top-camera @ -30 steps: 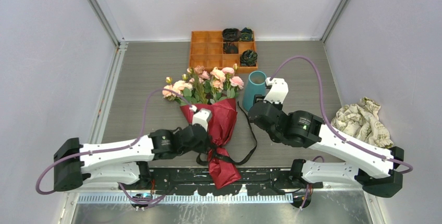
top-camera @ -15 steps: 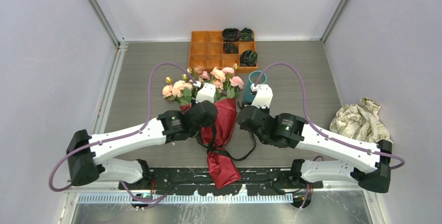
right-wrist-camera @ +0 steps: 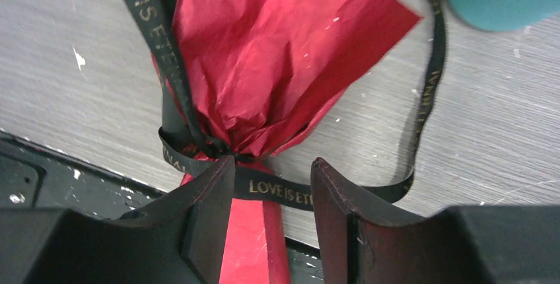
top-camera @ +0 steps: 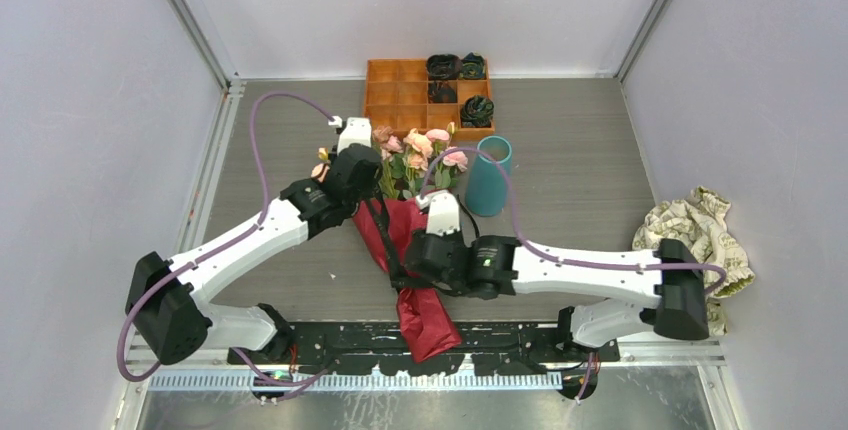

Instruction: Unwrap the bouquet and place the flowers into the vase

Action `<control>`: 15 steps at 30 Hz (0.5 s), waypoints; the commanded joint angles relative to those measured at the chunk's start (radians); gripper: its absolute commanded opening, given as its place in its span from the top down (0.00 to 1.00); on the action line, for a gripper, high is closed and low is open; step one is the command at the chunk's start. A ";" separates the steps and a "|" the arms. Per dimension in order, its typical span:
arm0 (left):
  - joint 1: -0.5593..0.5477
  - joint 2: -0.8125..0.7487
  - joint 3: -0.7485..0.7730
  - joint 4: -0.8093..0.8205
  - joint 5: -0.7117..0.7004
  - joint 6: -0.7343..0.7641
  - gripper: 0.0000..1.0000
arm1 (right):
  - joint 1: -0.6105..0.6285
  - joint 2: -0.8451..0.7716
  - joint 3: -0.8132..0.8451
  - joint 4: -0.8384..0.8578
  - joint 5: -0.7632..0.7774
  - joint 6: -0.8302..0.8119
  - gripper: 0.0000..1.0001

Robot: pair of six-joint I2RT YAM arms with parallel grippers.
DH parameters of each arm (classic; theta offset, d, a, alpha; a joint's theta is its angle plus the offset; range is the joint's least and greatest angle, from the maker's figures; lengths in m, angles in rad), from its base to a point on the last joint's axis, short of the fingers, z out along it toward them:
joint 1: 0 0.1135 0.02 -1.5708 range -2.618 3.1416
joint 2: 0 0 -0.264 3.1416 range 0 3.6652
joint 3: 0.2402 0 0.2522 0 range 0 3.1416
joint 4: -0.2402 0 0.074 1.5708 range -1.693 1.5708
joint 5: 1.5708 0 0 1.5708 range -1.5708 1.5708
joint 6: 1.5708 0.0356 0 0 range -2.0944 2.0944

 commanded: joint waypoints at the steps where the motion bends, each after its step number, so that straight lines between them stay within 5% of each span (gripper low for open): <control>1: 0.019 -0.073 -0.107 0.025 0.027 -0.034 0.62 | 0.056 0.088 0.060 0.076 -0.020 -0.037 0.48; 7: 0.037 -0.234 -0.189 -0.040 0.012 -0.047 0.39 | 0.082 0.214 0.121 0.111 -0.052 -0.091 0.48; 15: 0.039 -0.391 -0.214 -0.152 0.056 -0.137 0.38 | 0.083 0.304 0.118 0.142 -0.126 -0.077 0.48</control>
